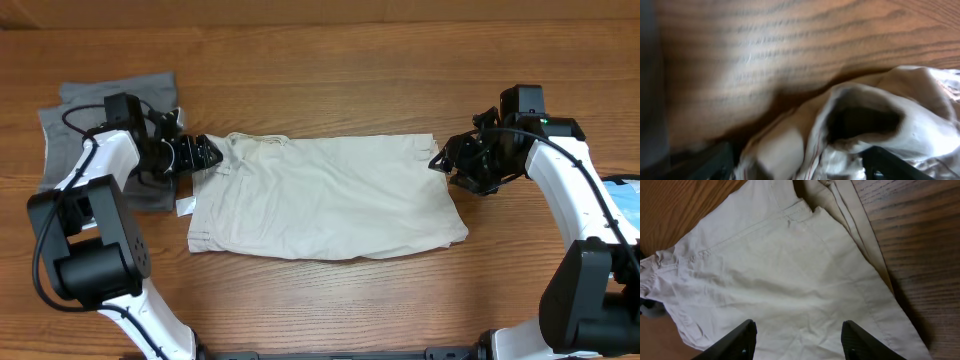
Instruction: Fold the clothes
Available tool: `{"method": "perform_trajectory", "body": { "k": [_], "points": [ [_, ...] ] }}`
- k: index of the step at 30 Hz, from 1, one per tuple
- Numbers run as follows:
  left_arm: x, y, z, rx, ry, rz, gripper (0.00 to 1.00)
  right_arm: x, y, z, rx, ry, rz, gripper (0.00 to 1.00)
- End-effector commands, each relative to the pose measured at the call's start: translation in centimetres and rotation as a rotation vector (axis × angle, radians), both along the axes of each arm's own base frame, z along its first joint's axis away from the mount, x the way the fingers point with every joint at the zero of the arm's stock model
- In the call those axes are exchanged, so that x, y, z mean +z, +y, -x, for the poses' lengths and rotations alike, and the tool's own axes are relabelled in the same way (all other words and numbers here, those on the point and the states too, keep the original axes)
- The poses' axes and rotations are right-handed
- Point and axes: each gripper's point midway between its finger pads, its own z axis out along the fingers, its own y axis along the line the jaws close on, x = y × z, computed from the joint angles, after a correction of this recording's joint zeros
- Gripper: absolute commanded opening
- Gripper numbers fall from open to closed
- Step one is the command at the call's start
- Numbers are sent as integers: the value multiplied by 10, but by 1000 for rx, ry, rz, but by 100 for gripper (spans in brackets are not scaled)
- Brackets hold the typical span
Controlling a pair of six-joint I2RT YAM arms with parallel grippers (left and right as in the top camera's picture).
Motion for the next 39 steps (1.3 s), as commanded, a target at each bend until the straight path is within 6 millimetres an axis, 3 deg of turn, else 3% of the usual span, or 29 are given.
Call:
{"method": "perform_trajectory", "body": {
  "k": [1, 4, 5, 6, 7, 9, 16, 22, 29, 39],
  "points": [
    [-26, -17, 3, -74, 16, 80, 76, 10, 2, -5, 1, -29, -9, 59],
    [-30, -18, 1, -76, 8, 89, 63, 10, 2, -5, 1, -30, -9, 59],
    [-30, -18, 0, -81, 2, 87, 47, 10, 2, -5, 1, -30, -9, 59],
    [-29, -18, 0, -83, -2, 89, 25, 10, 2, -5, 1, -30, -9, 59],
    [-28, -18, 0, -83, -1, 89, 15, 10, 2, -5, 1, -30, -9, 58],
    [-27, -17, 0, -81, 0, 91, 5, 10, 2, -5, 1, -30, -8, 59],
    [-1, -16, -3, -72, -29, 129, 4, 10, 2, -5, 1, -30, -8, 58],
    [53, -11, -9, -71, -143, 94, 4, 11, 6, -5, 17, -34, -15, 57],
    [107, -13, -1, -77, -236, 57, 4, 10, 18, -3, 80, -50, -5, 59],
    [112, -19, 11, -85, -198, 43, 4, 8, 21, 1, 100, -40, 14, 63]
  ]
}}
